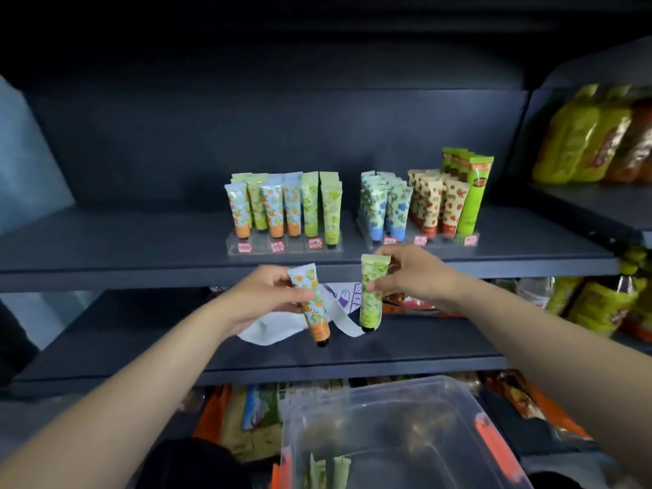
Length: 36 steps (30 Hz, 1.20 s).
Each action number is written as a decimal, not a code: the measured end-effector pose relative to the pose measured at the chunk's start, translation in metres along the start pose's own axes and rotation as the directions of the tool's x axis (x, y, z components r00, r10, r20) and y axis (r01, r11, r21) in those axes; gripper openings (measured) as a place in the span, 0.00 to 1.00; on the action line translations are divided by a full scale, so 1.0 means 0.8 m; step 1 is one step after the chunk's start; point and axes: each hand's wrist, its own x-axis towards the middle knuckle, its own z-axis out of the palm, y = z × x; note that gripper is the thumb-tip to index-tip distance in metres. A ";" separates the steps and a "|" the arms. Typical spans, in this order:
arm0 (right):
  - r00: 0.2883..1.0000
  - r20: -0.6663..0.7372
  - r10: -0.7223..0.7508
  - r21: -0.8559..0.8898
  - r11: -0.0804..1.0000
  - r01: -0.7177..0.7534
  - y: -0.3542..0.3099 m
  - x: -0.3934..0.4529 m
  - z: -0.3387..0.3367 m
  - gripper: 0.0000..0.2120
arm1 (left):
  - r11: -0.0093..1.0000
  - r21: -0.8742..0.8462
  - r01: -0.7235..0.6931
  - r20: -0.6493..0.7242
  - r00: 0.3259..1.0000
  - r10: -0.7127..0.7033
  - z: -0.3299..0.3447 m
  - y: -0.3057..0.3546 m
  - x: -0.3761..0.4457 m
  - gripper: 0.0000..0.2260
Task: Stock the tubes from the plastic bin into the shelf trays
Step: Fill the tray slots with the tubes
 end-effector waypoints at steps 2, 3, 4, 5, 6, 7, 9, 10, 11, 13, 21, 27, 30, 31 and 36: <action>0.999 -0.012 -0.052 -0.060 0.997 0.051 -0.032 0.013 -0.009 0.10 | 0.999 0.009 -0.049 -0.049 0.998 0.050 -0.025 0.023 -0.004 0.06; 0.997 -0.016 -0.074 -0.081 0.994 0.073 -0.047 0.021 -0.014 0.10 | 0.997 0.015 -0.071 -0.077 0.994 0.072 -0.037 0.033 -0.004 0.06; 0.996 -0.019 -0.093 -0.099 0.991 0.090 -0.059 0.029 -0.017 0.12 | 0.995 0.019 -0.094 -0.107 0.990 0.096 -0.049 0.042 -0.002 0.07; 0.994 -0.022 -0.108 -0.124 0.987 0.105 -0.070 0.036 -0.020 0.15 | 0.993 0.025 -0.113 -0.136 0.984 0.116 -0.061 0.050 -0.001 0.08; 0.993 -0.026 -0.118 -0.142 0.983 0.113 -0.080 0.045 -0.023 0.20 | 0.991 0.034 -0.127 -0.165 0.978 0.131 -0.072 0.057 0.003 0.08; 0.992 -0.030 -0.123 -0.151 0.982 0.117 -0.089 0.052 -0.025 0.23 | 0.990 0.046 -0.134 -0.192 0.971 0.140 -0.083 0.063 0.005 0.08; 0.989 -0.034 -0.142 -0.159 0.978 0.135 -0.104 0.064 -0.029 0.24 | 0.987 0.066 -0.148 -0.236 0.959 0.160 -0.102 0.071 0.010 0.09; 0.987 -0.038 -0.158 -0.160 0.976 0.150 -0.109 0.070 -0.030 0.23 | 0.985 0.065 -0.159 -0.254 0.952 0.170 -0.110 0.073 0.012 0.08; 0.984 -0.045 -0.174 -0.158 0.974 0.165 -0.114 0.075 -0.031 0.22 | 0.985 0.056 -0.166 -0.275 0.945 0.175 -0.117 0.075 0.014 0.08; 0.980 -0.065 -0.190 -0.151 0.972 0.179 -0.120 0.088 -0.029 0.22 | 0.985 0.026 -0.169 -0.313 0.934 0.169 -0.130 0.076 0.016 0.07; 0.982 -0.023 -0.188 -0.149 0.972 0.183 -0.124 0.134 -0.007 0.20 | 0.991 0.027 -0.134 -0.356 0.925 0.135 -0.168 0.067 0.026 0.08; 0.980 -0.004 -0.201 -0.150 0.969 0.198 -0.139 0.152 0.004 0.16 | 0.992 0.041 -0.123 -0.389 0.912 0.129 -0.190 0.064 0.030 0.08; 0.975 0.010 -0.221 -0.150 0.964 0.220 -0.149 0.158 0.008 0.11 | 0.991 0.049 -0.126 -0.409 0.903 0.135 -0.200 0.064 0.031 0.09; 0.974 0.009 -0.227 -0.162 0.961 0.225 -0.152 0.160 0.009 0.10 | 0.991 0.046 -0.128 -0.418 0.898 0.135 -0.204 0.063 0.031 0.09; 0.972 0.004 -0.235 -0.227 0.946 0.230 -0.167 0.178 0.020 0.08 | 0.989 0.005 -0.147 -0.451 0.883 0.133 -0.216 0.054 0.035 0.06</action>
